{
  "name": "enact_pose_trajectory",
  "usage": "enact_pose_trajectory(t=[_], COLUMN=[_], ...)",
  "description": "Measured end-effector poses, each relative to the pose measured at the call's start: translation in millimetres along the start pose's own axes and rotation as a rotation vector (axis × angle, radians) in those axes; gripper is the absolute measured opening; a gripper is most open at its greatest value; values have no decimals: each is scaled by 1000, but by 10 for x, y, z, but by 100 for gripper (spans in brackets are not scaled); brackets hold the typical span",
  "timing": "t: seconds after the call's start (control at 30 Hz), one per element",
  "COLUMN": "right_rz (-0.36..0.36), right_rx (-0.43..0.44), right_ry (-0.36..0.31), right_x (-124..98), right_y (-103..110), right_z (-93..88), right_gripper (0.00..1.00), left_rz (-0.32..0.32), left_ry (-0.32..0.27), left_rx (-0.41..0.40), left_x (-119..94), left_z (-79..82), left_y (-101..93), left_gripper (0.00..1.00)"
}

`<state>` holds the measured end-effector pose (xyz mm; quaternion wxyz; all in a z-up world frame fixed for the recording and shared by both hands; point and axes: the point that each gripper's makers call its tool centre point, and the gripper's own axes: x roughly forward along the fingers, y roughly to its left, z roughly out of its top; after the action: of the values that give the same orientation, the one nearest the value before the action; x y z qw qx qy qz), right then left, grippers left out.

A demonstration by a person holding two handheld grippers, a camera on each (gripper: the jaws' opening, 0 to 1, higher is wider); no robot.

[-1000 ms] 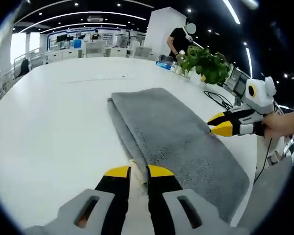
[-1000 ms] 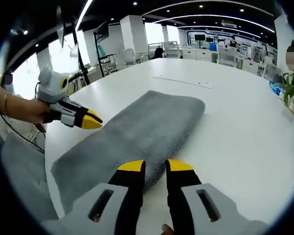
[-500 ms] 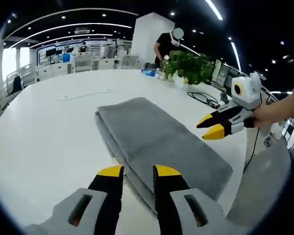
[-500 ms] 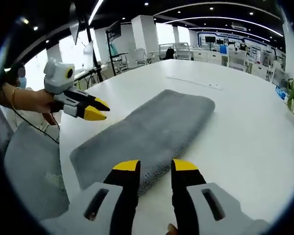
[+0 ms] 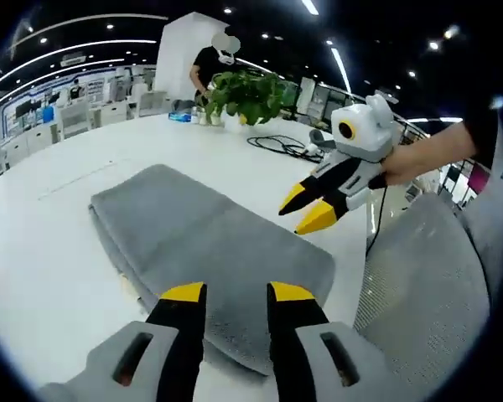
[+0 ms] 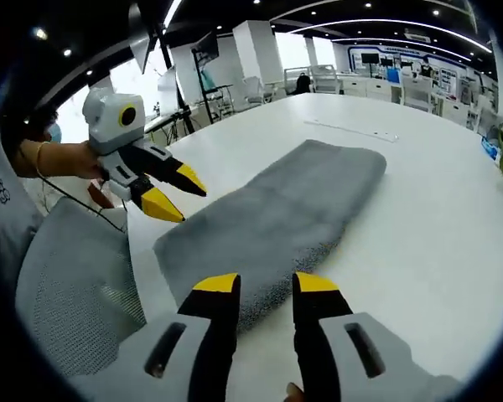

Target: Fold the towel on the table until its edges align and the towel forms a compact rectangular stack.

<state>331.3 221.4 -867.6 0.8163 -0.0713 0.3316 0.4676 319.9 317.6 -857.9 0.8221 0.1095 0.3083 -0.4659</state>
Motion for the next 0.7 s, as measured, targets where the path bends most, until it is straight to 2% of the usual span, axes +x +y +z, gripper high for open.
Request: enact_pose_trajectory(t=[0.1, 0.13, 0.27, 0.37, 0.47, 0.53, 0.6, 0.63, 0.7], right_rz=[18, 27, 73, 95, 94, 105, 111, 117, 127], right_rx=[-35, -44, -94, -139, -233, -237, -256, -267, -277], right_ry=[11, 15, 20, 42, 100, 103, 115, 123, 126], right_x=[-10, -6, 5, 8, 17, 20, 19, 23, 30], right_y=[98, 140, 296, 386, 413, 467, 503, 522, 550], right_z=[-26, -38, -56, -98, -210, -243, -282, -310, -335], right_gripper=[24, 23, 23, 22, 22, 22, 22, 23, 23], left_rz=[-36, -53, -88, -89, -90, -84, -60, -57, -60], left_ry=[13, 40, 112, 158, 177, 195, 252, 269, 267], left_rx=[4, 9, 100, 146, 171, 199, 304, 327, 319], left_x=[-4, -11, -28, -25, -7, 1, 1, 5, 23], left_z=[-11, -53, -198, -301, -370, -409, -500, -536, -569], left_y=[-112, -158, -264, -295, -337, -349, -309, -310, -360], left_gripper=[29, 29, 25, 24, 23, 23, 23, 23, 23])
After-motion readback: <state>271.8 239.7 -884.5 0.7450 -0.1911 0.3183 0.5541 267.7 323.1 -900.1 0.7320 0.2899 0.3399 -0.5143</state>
